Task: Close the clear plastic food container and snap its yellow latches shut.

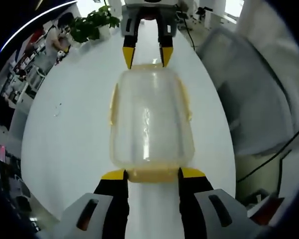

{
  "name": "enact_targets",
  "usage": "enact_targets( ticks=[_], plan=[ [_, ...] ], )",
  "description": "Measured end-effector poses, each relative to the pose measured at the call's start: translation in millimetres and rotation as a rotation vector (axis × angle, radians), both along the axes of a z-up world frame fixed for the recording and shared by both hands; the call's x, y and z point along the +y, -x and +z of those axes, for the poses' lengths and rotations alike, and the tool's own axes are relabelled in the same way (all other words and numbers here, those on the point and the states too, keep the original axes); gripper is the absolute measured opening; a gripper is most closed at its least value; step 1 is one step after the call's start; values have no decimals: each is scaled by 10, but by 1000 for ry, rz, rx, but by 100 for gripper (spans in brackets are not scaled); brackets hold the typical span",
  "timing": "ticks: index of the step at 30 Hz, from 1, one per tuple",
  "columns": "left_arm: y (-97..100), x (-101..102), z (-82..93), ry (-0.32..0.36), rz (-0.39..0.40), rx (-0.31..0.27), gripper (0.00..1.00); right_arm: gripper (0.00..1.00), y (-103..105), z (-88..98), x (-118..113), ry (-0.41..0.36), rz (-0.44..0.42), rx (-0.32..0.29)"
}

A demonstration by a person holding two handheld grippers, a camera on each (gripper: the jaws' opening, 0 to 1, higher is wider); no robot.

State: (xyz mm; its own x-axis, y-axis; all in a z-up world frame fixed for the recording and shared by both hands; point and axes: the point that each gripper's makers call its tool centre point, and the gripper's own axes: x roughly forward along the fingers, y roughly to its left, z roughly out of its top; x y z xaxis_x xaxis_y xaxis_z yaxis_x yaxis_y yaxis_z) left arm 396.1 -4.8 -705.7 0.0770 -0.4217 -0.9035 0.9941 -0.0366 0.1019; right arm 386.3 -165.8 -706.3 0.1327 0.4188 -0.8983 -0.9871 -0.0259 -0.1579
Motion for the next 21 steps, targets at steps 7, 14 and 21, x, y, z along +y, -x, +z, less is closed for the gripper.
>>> enact_targets(
  ticks=[7,14,21],
  plan=[
    [11,-274,49,-3,1,5,36,35,17,75,-271,6,-7,-18],
    [21,-529,86,-10,-17,-2,36,35,46,96,-523,7,-23,-12],
    [-14,-773,84,-9,-29,-13,36,35,54,128,-765,5,-42,-7]
  ],
)
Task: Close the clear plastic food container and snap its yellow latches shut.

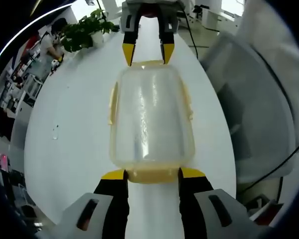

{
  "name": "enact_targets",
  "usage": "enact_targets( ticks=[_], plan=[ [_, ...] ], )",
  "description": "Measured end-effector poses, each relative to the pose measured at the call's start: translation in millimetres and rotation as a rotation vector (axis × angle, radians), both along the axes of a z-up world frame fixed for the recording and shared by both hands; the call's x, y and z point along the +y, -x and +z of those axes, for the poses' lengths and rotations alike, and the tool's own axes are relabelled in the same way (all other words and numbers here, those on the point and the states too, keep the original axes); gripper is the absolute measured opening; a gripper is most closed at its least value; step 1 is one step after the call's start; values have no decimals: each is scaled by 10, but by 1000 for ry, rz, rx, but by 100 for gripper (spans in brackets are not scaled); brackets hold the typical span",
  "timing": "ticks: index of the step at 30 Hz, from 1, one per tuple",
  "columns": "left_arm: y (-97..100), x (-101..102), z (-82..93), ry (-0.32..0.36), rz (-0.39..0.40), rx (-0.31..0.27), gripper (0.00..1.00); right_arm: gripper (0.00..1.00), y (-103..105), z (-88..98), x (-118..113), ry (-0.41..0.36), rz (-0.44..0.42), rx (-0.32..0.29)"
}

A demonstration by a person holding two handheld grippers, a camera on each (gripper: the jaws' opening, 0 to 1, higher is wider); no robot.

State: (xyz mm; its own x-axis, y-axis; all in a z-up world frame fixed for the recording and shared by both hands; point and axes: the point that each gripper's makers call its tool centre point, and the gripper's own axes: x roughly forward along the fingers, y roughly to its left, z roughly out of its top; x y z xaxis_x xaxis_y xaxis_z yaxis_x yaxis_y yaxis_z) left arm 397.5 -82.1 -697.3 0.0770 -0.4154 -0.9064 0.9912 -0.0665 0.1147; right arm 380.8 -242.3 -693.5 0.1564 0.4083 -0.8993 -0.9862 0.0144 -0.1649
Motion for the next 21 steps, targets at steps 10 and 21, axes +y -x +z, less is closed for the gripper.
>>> enact_targets(
  ticks=[10,21],
  plan=[
    [30,-295,-59,-5,-3,4,36,35,41,-65,-306,4,-3,5],
    [51,-682,-159,-15,-11,12,36,35,45,-148,-681,15,0,19]
  ],
)
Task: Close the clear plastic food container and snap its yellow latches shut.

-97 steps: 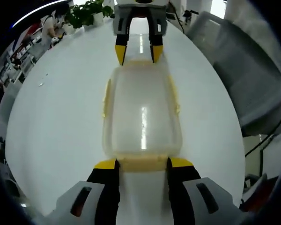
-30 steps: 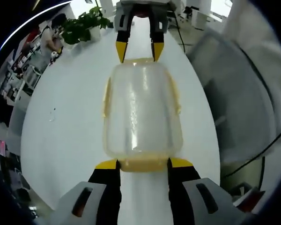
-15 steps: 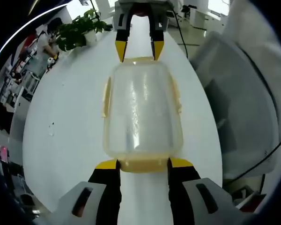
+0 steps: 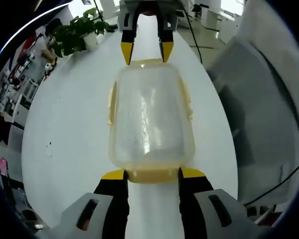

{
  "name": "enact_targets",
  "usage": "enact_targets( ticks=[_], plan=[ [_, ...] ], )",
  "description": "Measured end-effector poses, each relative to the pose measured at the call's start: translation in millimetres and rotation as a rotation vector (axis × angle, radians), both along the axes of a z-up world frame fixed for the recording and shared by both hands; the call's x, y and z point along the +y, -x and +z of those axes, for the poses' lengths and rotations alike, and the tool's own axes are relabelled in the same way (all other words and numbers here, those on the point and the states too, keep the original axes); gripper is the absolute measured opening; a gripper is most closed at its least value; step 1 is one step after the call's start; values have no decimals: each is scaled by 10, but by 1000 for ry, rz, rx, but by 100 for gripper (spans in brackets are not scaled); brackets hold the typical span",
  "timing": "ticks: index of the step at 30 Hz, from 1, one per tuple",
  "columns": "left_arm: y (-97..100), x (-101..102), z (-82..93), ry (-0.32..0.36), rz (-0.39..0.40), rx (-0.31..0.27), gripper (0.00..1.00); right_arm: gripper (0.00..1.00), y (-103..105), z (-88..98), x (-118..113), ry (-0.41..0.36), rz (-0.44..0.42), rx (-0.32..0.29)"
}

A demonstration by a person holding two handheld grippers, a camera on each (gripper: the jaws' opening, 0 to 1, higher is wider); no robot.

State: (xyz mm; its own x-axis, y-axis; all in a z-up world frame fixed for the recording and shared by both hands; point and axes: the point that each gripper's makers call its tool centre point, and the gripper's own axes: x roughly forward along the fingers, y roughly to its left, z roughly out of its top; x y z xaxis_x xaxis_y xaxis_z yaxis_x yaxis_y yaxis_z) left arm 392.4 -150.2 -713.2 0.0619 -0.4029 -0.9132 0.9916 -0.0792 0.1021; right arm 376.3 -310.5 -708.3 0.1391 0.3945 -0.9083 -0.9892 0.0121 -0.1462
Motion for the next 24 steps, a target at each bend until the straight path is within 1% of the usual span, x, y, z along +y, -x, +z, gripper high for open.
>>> enact_targets(
  ticks=[14,17,18,24],
  plan=[
    [-13,-252,-144,-10,-11,16,37,35,7,-117,-249,12,-11,5],
    [-34,-268,-158,-10,-9,14,37,35,-13,-143,-268,11,-15,5],
    [-36,-274,-172,-8,2,23,37,35,-17,-152,-270,12,-16,6],
    [-25,-270,-231,-23,-7,25,37,35,-19,-204,-274,17,-9,15]
  ],
)
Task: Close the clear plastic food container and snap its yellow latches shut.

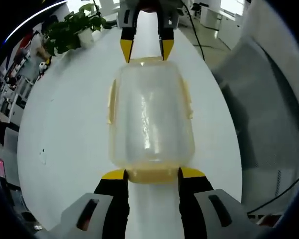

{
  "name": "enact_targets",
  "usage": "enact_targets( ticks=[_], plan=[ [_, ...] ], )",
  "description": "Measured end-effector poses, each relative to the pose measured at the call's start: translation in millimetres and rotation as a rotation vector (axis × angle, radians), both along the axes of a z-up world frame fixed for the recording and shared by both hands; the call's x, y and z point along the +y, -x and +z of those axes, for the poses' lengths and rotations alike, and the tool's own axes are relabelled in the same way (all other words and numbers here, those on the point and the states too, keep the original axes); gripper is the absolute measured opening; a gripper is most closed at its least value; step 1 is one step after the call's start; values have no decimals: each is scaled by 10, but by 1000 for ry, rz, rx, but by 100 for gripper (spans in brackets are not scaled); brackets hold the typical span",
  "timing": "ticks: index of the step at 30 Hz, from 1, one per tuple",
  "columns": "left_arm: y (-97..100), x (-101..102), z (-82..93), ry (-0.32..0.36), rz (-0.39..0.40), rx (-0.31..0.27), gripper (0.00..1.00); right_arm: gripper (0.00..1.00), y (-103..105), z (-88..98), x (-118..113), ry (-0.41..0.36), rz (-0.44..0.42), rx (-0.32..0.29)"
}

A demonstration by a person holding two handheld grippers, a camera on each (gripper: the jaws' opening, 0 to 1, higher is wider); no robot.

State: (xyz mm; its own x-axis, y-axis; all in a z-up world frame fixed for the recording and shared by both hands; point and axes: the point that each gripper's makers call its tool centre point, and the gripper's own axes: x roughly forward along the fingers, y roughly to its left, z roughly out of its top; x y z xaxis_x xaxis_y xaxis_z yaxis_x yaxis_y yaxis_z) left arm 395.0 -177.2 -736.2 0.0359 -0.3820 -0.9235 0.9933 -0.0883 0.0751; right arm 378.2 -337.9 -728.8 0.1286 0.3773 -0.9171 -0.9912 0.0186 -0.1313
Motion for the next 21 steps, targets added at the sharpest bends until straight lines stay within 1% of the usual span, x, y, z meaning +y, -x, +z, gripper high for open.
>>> enact_targets(
  ticks=[5,12,21],
  plan=[
    [-34,33,-27,-16,-7,-1,37,35,-26,-22,32,-8,-3,8],
    [-47,22,-61,-11,4,16,37,36,-39,-102,19,1,-7,12],
    [-23,22,-63,-7,10,30,37,36,-46,-133,20,14,5,23]
  ],
)
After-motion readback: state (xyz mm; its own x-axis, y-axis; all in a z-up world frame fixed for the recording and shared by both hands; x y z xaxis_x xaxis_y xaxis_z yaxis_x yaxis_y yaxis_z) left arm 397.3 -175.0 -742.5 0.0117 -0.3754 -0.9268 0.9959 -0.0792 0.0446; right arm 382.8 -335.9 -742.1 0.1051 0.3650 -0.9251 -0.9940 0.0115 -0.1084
